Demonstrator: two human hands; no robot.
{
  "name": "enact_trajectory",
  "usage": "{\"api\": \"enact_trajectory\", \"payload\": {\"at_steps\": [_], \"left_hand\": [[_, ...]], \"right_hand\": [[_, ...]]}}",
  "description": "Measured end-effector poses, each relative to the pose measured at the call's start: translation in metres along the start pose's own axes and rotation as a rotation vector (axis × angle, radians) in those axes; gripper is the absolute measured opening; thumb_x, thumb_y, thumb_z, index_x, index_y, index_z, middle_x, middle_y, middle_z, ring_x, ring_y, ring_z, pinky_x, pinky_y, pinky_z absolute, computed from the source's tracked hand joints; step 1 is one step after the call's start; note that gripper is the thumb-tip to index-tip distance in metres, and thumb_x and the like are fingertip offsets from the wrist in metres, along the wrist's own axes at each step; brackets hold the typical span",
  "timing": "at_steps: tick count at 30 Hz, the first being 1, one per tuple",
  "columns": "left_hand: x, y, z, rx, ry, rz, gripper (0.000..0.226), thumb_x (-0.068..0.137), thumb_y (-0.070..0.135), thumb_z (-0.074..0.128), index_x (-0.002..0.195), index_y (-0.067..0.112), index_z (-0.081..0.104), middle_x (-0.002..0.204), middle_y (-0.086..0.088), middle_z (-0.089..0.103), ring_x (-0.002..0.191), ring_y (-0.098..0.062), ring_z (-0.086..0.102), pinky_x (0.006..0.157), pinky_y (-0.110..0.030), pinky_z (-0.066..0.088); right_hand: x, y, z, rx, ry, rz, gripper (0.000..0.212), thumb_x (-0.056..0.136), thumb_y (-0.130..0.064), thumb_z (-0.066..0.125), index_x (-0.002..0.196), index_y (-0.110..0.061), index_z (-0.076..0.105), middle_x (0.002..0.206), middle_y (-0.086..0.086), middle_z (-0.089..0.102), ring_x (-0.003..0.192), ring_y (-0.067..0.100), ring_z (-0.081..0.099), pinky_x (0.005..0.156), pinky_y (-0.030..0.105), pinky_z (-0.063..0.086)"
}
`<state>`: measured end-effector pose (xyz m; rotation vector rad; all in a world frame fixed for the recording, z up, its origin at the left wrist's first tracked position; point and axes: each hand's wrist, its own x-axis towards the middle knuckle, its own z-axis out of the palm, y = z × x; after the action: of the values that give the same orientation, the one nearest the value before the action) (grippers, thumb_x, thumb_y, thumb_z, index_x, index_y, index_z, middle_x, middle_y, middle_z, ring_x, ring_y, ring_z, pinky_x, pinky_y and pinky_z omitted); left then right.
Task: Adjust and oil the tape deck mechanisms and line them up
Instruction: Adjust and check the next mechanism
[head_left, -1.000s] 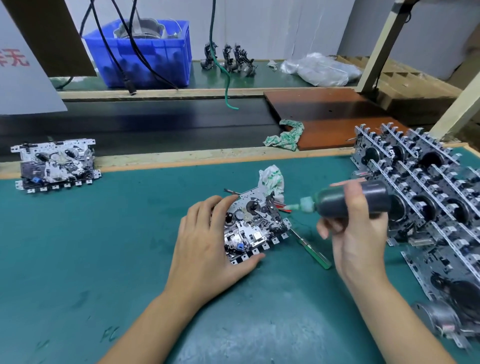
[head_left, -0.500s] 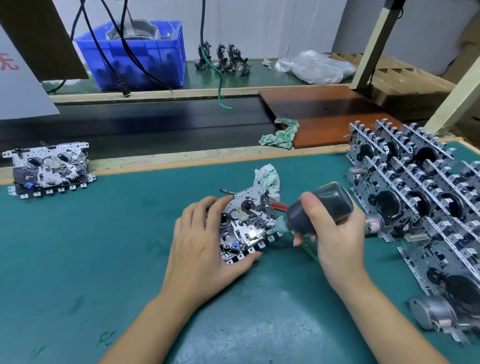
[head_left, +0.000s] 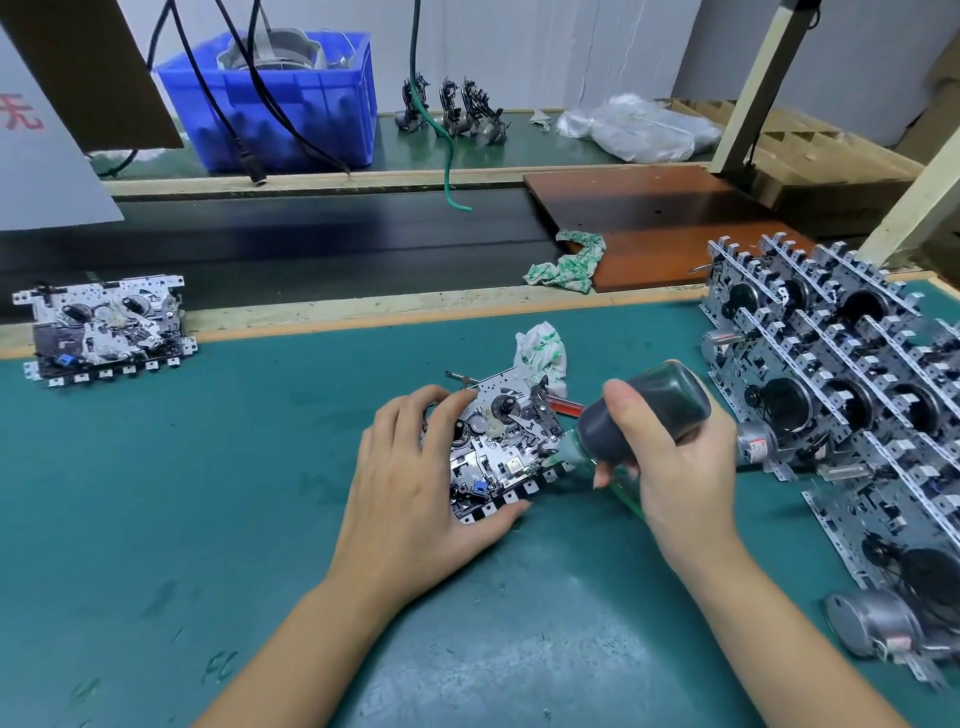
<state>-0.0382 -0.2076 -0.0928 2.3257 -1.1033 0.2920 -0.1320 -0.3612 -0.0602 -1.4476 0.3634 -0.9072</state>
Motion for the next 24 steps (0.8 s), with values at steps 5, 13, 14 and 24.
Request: {"api": "enact_trajectory", "payload": {"at_steps": [5, 13, 14, 24], "left_hand": [[0.001, 0.001, -0.001, -0.008, -0.002, -0.008, 0.082, 0.069, 0.067, 0.058, 0.130, 0.013, 0.049, 0.122, -0.005, 0.049, 0.111, -0.026, 0.044, 0.098, -0.031, 0.030], [0.002, 0.000, -0.001, -0.060, 0.008, -0.020, 0.082, 0.068, 0.066, 0.059, 0.131, 0.015, 0.047, 0.123, -0.003, 0.048, 0.112, -0.022, 0.041, 0.100, -0.028, 0.029], [0.002, -0.001, -0.001, -0.074, 0.004, -0.023, 0.082, 0.068, 0.066, 0.059, 0.131, 0.015, 0.046, 0.123, -0.002, 0.047, 0.113, -0.021, 0.041, 0.101, -0.027, 0.029], [0.002, -0.002, -0.014, -0.244, -0.022, -0.122, 0.086, 0.061, 0.074, 0.056, 0.135, 0.039, 0.032, 0.123, 0.027, 0.042, 0.107, -0.003, 0.043, 0.088, -0.012, 0.029]], "right_hand": [[0.000, 0.000, -0.001, -0.017, -0.012, -0.023, 0.025, 0.070, -0.038, 0.069, 0.062, -0.019, 0.055, 0.056, 0.000, 0.055, 0.045, 0.019, 0.053, 0.035, 0.025, 0.043], [0.002, 0.000, -0.002, 0.055, 0.065, -0.085, 0.015, 0.070, -0.038, 0.066, 0.068, -0.024, 0.060, 0.059, -0.006, 0.062, 0.039, 0.014, 0.055, 0.039, 0.015, 0.041], [0.004, 0.000, -0.003, 0.083, 0.084, -0.079, 0.012, 0.070, -0.039, 0.066, 0.069, -0.028, 0.064, 0.062, -0.006, 0.064, 0.042, 0.014, 0.057, 0.042, 0.016, 0.043], [0.023, 0.011, -0.016, -0.006, 0.087, 0.022, 0.039, 0.066, -0.029, 0.074, 0.097, -0.023, 0.051, 0.080, -0.008, 0.071, 0.078, 0.008, 0.065, 0.072, 0.018, 0.050]]}}
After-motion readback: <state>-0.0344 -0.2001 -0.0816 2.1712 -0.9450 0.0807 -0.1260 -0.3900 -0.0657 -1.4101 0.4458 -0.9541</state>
